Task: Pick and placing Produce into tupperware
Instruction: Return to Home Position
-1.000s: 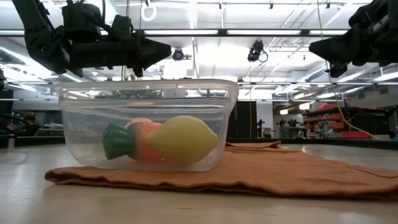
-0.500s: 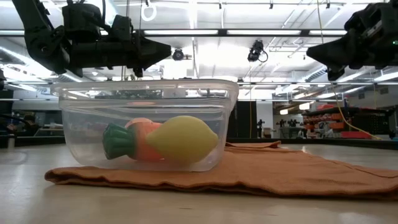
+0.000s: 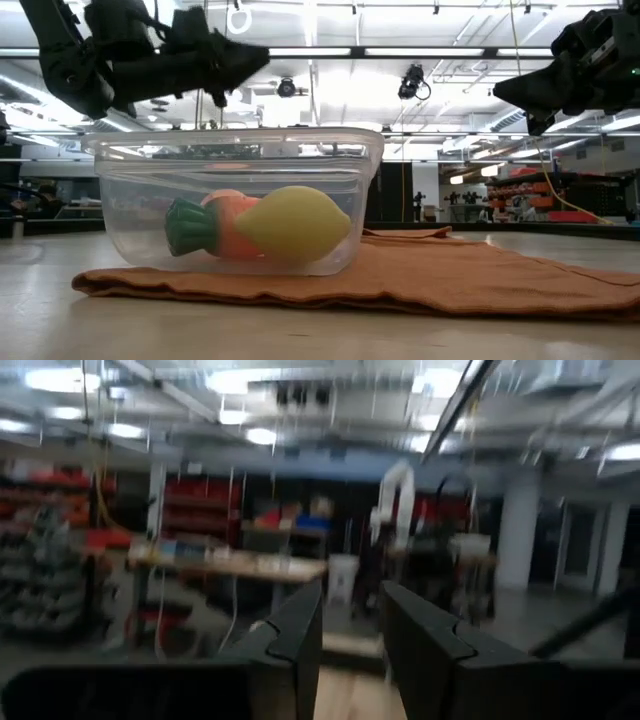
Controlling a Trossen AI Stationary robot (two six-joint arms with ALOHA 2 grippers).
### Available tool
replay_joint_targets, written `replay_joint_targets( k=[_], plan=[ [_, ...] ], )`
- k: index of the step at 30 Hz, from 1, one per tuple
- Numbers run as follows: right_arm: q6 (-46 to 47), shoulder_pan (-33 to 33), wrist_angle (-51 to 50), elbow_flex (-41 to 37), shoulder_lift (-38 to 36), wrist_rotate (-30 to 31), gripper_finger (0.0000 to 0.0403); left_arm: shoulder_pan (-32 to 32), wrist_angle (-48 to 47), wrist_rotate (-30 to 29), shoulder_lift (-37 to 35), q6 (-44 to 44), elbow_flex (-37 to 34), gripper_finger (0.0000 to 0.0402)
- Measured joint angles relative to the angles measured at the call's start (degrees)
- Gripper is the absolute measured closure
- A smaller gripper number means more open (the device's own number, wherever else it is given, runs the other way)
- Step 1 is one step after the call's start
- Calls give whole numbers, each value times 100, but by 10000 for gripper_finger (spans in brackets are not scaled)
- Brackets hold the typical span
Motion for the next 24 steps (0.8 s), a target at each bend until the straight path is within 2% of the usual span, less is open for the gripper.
replay_joint_targets(
  k=[3, 9, 13, 19, 24],
  plan=[
    [18, -2, 0, 0, 0, 1, 403, -8, 394, 9, -1, -55, 0, 295],
    [66, -2, -68, -2, 0, 0, 403, -193, 482, -119, -433, 205, -364, 318],
    [69, -2, -78, -6, 0, 0, 403, -306, 689, -631, -1180, 504, -884, 342],
    [84, -2, -92, -7, 0, 0, 403, -400, 687, -641, -2225, 568, -1557, 376],
    [174, -2, -105, -7, 2, 0, 403, -416, -239, -538, -2785, 563, -1622, 395]
  ],
)
